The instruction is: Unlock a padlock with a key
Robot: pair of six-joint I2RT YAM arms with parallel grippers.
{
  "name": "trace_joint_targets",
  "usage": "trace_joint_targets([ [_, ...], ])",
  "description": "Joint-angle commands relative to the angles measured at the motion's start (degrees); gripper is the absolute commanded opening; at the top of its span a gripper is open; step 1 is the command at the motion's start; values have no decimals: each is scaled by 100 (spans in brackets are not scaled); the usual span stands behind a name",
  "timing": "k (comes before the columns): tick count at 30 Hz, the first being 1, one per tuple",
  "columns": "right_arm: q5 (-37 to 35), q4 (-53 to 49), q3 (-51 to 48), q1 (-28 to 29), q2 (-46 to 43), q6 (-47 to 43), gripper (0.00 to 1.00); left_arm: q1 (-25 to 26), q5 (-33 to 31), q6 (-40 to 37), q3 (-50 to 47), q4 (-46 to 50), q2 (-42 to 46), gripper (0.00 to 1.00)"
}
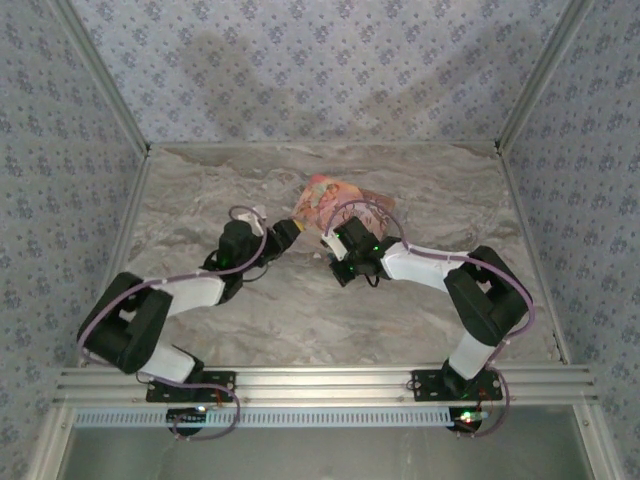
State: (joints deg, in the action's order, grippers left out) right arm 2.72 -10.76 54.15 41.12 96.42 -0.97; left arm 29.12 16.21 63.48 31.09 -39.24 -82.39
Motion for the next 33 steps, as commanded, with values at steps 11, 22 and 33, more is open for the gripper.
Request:
trace_joint_targets([
  [11, -389, -207, 117, 122, -190, -369, 0, -460, -734, -2259, 2452, 3508, -627, 61],
  [22, -592, -184, 143, 193, -214, -589, 0, -488, 185, -2134, 3476, 3408, -2050, 55],
  [33, -527, -218, 871, 401, 137, -1466, 0, -355, 320, -1946, 3446, 3236, -2096, 53],
])
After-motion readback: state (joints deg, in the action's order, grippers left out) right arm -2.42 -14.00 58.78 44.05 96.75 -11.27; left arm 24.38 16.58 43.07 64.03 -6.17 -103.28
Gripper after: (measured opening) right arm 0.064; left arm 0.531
